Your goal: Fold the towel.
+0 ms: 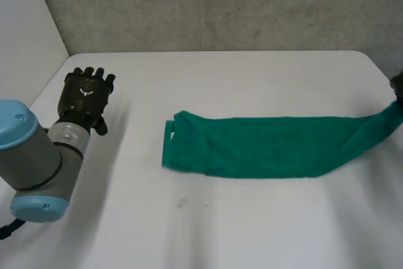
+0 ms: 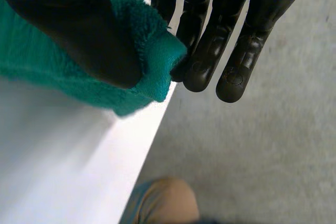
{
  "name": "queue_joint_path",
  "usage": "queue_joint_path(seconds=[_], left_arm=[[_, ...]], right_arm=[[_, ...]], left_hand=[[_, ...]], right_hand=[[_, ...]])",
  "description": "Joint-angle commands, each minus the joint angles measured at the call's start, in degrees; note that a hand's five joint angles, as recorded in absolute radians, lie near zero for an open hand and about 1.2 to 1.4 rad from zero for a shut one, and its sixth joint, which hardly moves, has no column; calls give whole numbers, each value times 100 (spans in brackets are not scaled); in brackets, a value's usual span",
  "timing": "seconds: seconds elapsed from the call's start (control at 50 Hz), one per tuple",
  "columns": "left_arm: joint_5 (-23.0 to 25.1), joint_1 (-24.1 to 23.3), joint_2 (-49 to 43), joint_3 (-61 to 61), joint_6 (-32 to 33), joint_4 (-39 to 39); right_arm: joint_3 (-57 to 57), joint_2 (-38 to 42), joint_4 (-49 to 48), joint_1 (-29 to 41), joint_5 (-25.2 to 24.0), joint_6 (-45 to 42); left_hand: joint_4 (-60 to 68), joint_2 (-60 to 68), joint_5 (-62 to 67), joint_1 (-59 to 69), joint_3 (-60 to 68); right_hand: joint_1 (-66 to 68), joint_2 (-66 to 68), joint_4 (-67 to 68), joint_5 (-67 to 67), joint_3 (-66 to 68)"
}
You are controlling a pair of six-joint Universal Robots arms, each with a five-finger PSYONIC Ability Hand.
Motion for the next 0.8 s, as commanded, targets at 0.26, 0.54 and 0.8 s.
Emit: queue_joint_path(seconds=[0.26, 0.54, 0.8], left_arm=[[-4, 1, 232, -67, -334, -88], [13, -359, 136, 39, -414, -79], [75, -1378, -189, 908, -1265, -96]], right_arm=[[-871, 597, -120, 3675, -1662, 457], [-1276, 1768, -94, 4599, -1498, 422], [-373, 328, -33, 3880, -319, 2415]], left_hand=[[-166, -155, -265, -180, -222], [-166, -155, -265, -180, -222], [-128, -117, -227, -141, -184]], right_hand=[[2628, 1297, 1186, 1410, 1247], [-3276, -4607, -4719, -4495, -4658], [-4372, -5703, -5814, -5590, -5753]])
